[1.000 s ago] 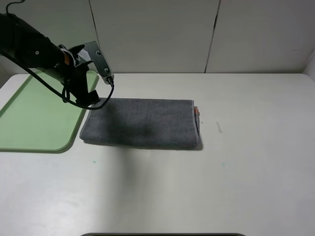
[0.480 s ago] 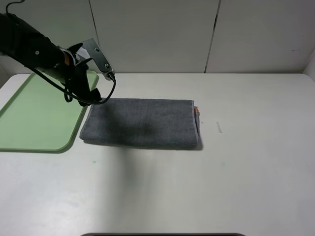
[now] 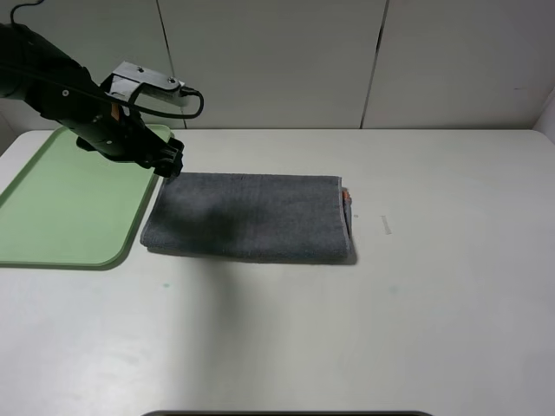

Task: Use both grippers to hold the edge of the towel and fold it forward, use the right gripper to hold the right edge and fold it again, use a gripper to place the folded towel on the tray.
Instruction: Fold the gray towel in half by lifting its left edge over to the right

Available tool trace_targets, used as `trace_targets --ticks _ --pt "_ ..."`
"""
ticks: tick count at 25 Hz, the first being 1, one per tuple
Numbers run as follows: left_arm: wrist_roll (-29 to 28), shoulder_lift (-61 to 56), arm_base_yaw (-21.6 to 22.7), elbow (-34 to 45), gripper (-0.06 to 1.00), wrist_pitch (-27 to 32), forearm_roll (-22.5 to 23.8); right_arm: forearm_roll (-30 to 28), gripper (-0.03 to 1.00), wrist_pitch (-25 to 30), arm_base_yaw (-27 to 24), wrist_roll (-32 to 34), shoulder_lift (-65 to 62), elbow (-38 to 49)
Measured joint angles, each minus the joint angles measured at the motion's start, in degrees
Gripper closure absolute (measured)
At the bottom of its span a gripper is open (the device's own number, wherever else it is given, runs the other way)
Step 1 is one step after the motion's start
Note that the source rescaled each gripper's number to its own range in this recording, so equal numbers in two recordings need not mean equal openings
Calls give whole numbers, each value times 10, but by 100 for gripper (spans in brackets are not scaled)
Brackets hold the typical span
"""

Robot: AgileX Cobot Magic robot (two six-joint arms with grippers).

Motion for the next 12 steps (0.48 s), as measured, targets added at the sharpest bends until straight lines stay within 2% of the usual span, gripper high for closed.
trace_targets --ticks 3,6,12 --pt "-52 0 0 2 -4 10 -17 0 -3 0 0 0 0 0" --pt "-58 5 0 3 -4 -1 -38 0 -3 0 0 0 0 0" --pt "-57 60 -5 3 -4 -43 -43 0 -3 0 0 0 0 0"
